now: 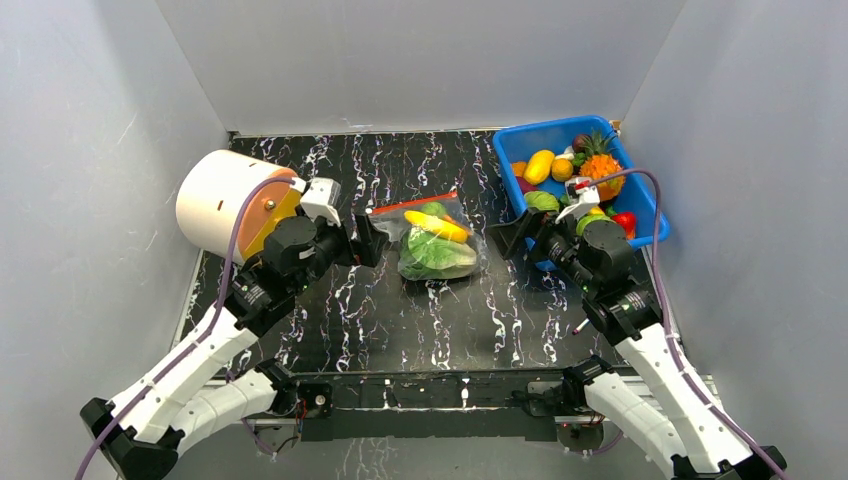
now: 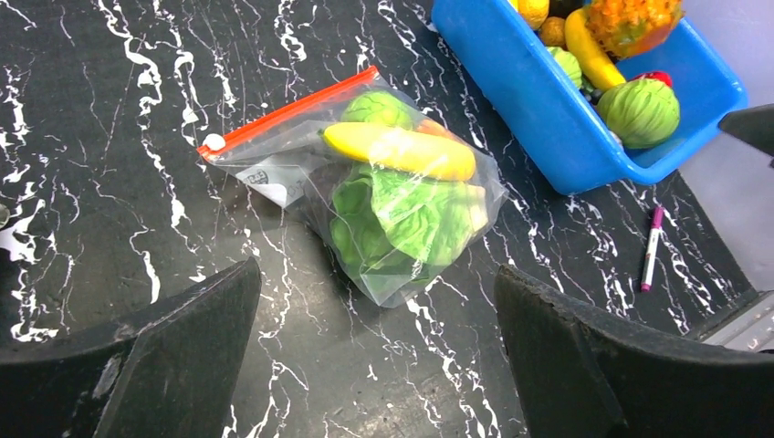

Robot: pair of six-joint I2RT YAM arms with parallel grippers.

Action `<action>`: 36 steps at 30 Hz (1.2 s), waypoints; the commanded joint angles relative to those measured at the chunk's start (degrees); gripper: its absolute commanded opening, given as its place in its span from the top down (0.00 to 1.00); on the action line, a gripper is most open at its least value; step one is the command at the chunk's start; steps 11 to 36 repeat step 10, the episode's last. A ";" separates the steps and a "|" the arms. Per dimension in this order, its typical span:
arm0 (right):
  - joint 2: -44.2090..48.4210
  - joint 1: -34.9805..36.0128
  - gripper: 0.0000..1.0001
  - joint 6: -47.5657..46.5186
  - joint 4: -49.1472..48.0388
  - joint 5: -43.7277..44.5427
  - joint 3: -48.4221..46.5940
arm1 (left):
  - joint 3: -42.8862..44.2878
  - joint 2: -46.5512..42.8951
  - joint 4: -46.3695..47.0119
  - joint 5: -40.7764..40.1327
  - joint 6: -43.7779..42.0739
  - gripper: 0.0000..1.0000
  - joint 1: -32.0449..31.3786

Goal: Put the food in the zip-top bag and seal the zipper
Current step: Reset both arms

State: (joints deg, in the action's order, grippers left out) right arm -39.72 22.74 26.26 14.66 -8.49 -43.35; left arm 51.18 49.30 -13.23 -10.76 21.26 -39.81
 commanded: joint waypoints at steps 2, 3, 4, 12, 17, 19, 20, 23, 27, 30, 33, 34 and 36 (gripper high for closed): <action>1.66 -0.16 0.02 3.15 -0.63 1.14 0.20 | -1.66 -2.27 4.21 2.13 1.20 0.02 0.31; 1.67 -0.15 0.02 3.19 -0.72 1.14 0.20 | -1.62 -2.09 4.19 2.61 0.90 0.02 0.29; 1.60 -0.15 0.02 3.21 -0.69 1.11 0.12 | -1.53 -1.90 4.16 2.69 0.86 0.02 0.27; 0.85 -0.20 0.02 3.34 -1.61 0.81 0.65 | -0.86 -0.60 3.16 1.66 0.42 0.02 0.28; 0.85 -0.20 0.02 3.34 -1.61 0.81 0.65 | -0.86 -0.60 3.16 1.66 0.42 0.02 0.28; 0.85 -0.20 0.02 3.34 -1.61 0.81 0.65 | -0.86 -0.60 3.16 1.66 0.42 0.02 0.28; 0.85 -0.20 0.02 3.34 -1.61 0.81 0.65 | -0.86 -0.60 3.16 1.66 0.42 0.02 0.28; 0.85 -0.20 0.02 3.34 -1.61 0.81 0.65 | -0.86 -0.60 3.16 1.66 0.42 0.02 0.28; 0.85 -0.20 0.02 3.34 -1.61 0.81 0.65 | -0.86 -0.60 3.16 1.66 0.42 0.02 0.28; 0.85 -0.20 0.02 3.34 -1.61 0.81 0.65 | -0.86 -0.60 3.16 1.66 0.42 0.02 0.28; 0.85 -0.20 0.02 3.34 -1.61 0.81 0.65 | -0.86 -0.60 3.16 1.66 0.42 0.02 0.28; 0.85 -0.20 0.02 3.34 -1.61 0.81 0.65 | -0.86 -0.60 3.16 1.66 0.42 0.02 0.28; 0.85 -0.20 0.02 3.34 -1.61 0.81 0.65 | -0.86 -0.60 3.16 1.66 0.42 0.02 0.28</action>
